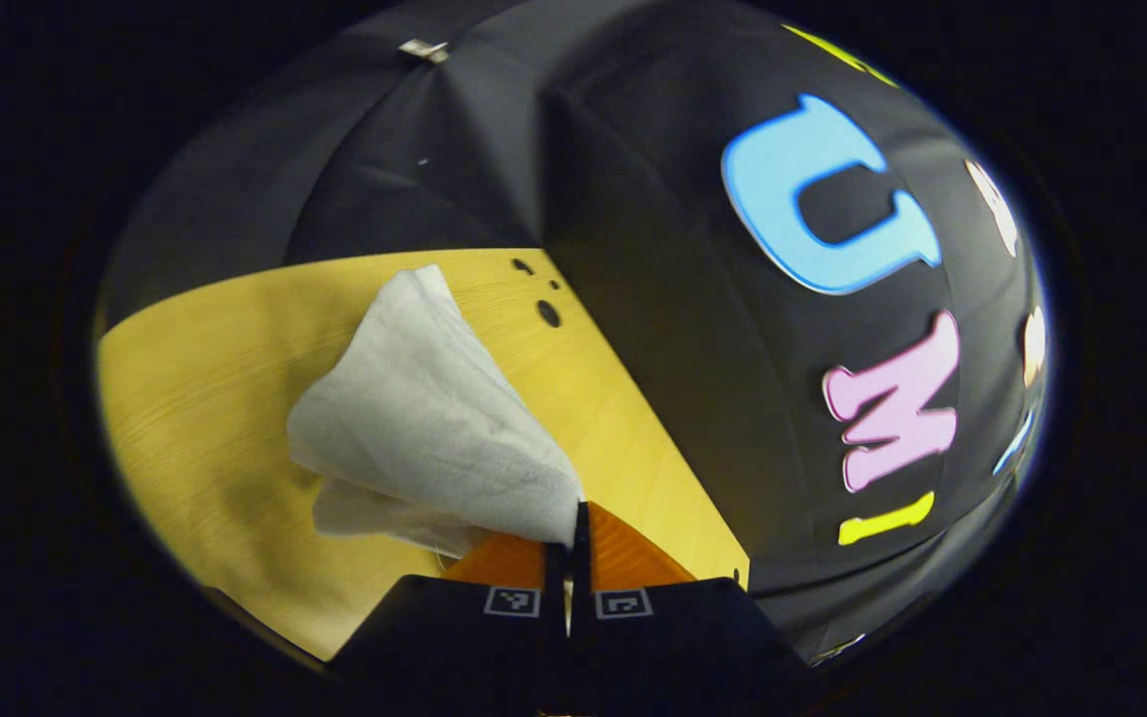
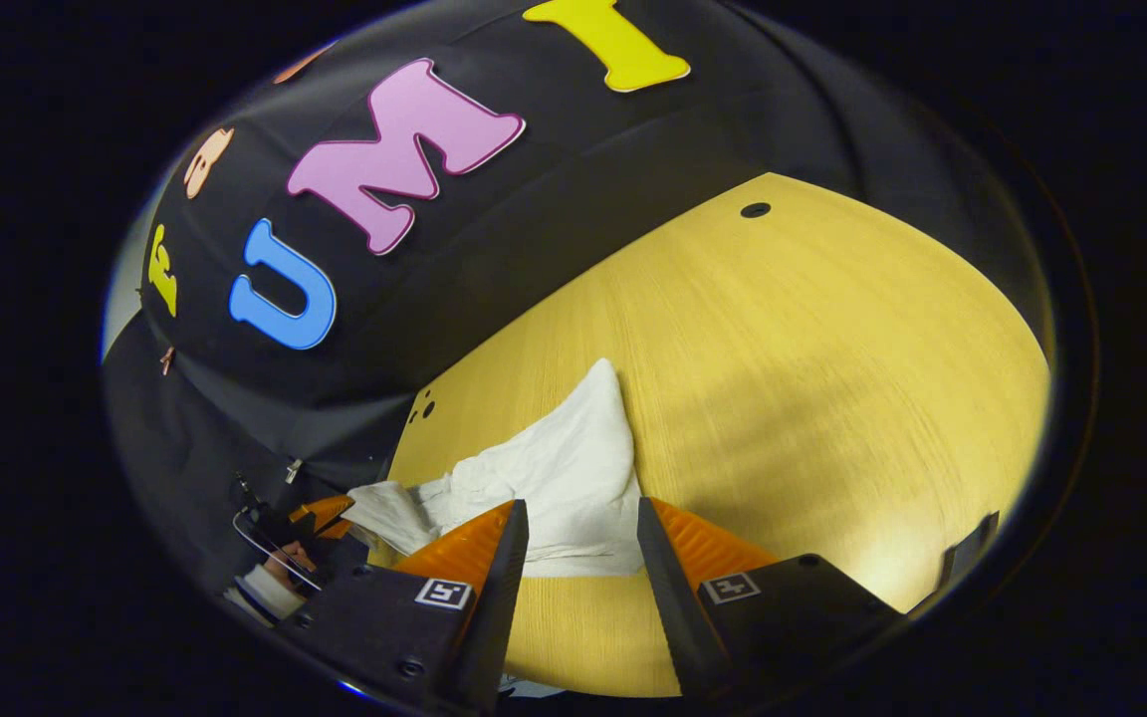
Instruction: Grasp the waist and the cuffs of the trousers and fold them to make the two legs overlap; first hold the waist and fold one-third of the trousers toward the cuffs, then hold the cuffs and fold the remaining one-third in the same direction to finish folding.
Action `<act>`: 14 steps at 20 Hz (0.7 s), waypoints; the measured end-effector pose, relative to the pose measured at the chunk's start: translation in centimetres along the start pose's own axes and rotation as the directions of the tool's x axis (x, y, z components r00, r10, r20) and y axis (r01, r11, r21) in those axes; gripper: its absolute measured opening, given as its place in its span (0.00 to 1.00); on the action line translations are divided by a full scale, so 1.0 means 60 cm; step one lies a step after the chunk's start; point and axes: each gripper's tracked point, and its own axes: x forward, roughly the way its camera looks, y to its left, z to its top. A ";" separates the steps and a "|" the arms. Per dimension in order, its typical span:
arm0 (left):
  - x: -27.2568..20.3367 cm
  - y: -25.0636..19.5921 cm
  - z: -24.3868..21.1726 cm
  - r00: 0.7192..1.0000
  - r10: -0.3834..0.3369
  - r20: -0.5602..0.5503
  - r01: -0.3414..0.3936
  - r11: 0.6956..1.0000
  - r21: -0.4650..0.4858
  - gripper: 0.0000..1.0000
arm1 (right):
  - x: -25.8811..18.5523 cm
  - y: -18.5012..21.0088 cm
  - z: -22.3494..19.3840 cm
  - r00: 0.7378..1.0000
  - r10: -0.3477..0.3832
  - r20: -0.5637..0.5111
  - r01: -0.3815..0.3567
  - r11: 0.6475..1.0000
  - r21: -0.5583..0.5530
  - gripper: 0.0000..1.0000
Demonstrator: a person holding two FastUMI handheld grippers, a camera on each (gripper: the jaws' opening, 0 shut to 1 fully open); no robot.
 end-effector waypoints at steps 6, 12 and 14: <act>0.029 -0.151 -0.094 0.996 -0.042 -0.075 0.069 0.916 0.396 0.06 | -0.056 -0.057 0.026 0.999 -0.016 0.039 0.015 0.999 0.037 0.68; 0.049 -0.222 -0.237 0.984 -0.004 -0.177 0.125 0.722 0.681 0.06 | -0.120 -0.125 0.043 0.996 -0.059 0.072 0.054 0.996 0.073 0.69; 0.058 -0.235 -0.288 0.978 0.009 -0.209 0.156 0.636 0.756 0.06 | -0.139 -0.148 0.045 0.994 -0.077 0.083 0.069 0.994 0.087 0.69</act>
